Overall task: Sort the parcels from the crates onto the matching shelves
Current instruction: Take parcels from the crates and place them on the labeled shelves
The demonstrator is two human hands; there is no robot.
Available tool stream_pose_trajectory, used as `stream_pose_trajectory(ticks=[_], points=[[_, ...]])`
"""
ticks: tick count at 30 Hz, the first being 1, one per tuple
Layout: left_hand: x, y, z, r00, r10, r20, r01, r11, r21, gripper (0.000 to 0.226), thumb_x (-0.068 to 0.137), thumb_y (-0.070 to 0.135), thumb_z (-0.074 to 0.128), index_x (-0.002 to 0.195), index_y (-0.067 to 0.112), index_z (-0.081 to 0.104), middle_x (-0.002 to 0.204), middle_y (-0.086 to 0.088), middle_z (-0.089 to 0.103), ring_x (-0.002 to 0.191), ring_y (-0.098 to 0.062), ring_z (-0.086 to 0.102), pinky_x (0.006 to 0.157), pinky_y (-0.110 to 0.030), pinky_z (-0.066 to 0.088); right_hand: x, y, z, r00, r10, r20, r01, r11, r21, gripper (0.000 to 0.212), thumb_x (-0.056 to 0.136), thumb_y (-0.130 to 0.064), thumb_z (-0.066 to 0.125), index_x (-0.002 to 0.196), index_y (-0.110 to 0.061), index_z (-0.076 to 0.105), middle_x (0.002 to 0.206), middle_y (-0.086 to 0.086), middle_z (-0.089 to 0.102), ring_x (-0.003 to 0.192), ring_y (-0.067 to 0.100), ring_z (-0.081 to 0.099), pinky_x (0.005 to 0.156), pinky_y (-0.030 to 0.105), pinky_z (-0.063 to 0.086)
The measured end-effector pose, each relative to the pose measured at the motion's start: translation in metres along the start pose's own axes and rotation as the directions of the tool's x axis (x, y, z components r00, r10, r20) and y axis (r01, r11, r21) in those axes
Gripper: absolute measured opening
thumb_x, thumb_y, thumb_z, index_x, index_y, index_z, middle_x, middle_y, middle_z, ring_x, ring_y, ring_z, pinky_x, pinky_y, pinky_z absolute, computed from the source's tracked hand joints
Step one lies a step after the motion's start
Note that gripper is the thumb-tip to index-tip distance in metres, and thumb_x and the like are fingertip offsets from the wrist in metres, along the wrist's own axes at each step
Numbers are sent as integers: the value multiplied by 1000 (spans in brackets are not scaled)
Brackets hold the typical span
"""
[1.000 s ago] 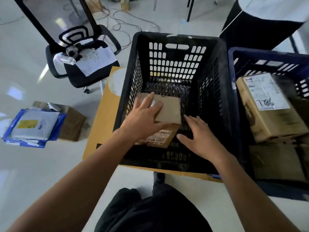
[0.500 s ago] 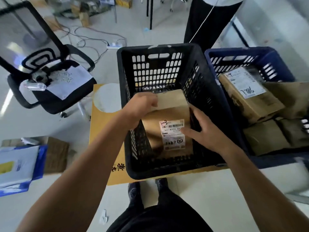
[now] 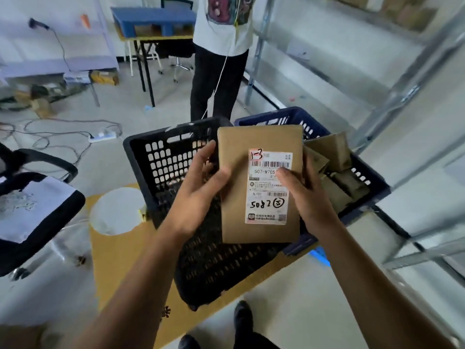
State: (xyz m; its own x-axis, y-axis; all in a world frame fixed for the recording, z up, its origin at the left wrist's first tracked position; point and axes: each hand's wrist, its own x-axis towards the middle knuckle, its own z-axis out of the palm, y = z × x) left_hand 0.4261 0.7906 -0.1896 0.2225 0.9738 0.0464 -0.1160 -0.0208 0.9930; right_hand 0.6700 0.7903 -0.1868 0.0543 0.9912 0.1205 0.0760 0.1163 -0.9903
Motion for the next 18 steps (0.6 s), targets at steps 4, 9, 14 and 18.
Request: stream_pose_trajectory(ticks=[4, 9, 14, 18], points=[[-8, -4, 44, 981, 68, 180, -62, 997, -35, 93, 88, 39, 73, 159, 51, 14, 162, -4, 35, 144, -29, 44, 111, -59, 44, -24, -18, -22, 989, -12, -148, 15, 1000, 17, 70, 82, -54, 80, 144, -40, 51, 122, -3, 76, 104, 21, 77, 73, 31, 64], [-10, 4, 101, 943, 133, 304, -97, 987, -131, 96, 88, 28, 72, 160, 47, 13, 151, -11, 48, 134, -37, 54, 97, -61, 54, -72, -36, -75, 973, -35, -226, 34, 999, -8, 74, 89, -44, 75, 153, -38, 40, 130, 0, 71, 111, 23, 74, 76, 36, 65], [-21, 0, 184, 906, 87, 415, -22, 987, -160, 88, 91, 20, 70, 156, 53, 22, 147, -12, 52, 123, -37, 64, 86, -56, 60, -146, -31, -143, 958, -35, -285, 27, 999, -30, 79, 94, -27, 73, 159, -40, 28, 136, -3, 67, 119, 26, 71, 82, 45, 65], [-50, -20, 280, 838, 15, 545, 68, 989, -130, 80, 97, 17, 69, 154, 52, 26, 139, -9, 62, 116, -36, 69, 83, -51, 62, -224, -16, -216, 886, 11, -463, -9, 1000, 7, 79, 91, -37, 77, 156, -45, 32, 138, 0, 65, 117, 28, 71, 78, 45, 65]])
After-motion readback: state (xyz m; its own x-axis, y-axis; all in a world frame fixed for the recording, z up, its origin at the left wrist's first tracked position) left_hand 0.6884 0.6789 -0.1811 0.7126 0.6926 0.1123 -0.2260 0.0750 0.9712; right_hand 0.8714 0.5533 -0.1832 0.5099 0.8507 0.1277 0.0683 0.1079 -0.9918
